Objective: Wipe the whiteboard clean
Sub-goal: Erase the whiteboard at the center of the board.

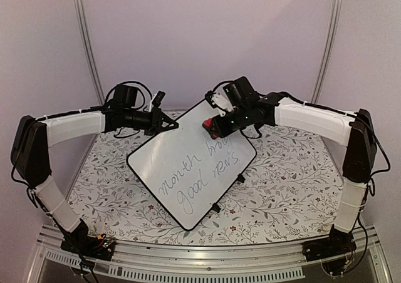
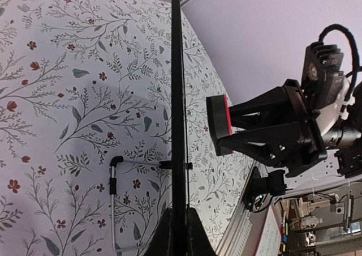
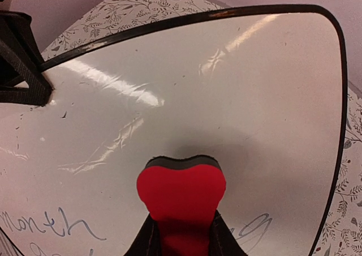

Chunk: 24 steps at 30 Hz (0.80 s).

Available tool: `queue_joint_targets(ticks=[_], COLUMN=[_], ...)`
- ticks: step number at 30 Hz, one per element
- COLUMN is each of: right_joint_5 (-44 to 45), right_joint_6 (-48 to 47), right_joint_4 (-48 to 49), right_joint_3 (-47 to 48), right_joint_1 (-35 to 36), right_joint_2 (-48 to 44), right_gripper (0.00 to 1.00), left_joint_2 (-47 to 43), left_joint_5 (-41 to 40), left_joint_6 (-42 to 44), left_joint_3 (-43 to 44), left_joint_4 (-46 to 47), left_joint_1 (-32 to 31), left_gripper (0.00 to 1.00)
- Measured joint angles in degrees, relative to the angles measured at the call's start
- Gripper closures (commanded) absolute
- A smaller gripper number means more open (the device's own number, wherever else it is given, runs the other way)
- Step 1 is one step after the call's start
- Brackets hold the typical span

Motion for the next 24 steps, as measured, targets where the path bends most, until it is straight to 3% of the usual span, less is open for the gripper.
queue_joint_targets(ticks=[12, 24], right_joint_5=[4.39, 7.54], right_joint_6=[0.61, 4.74], right_joint_4=[-0.83, -0.61], right_joint_3=[-6.25, -17.49], right_joint_1=[1.4, 8.59], right_joint_2=[-11.37, -19.78], right_gripper=[1.0, 1.0], left_joint_2=[0.61, 0.63], left_joint_5=[-0.26, -2.91], left_joint_6=[1.79, 2.27], left_joint_3=[0.02, -0.2], left_joint_4=[0.02, -1.29], left_joint_1=[-0.44, -0.39], left_gripper=[0.54, 0.16])
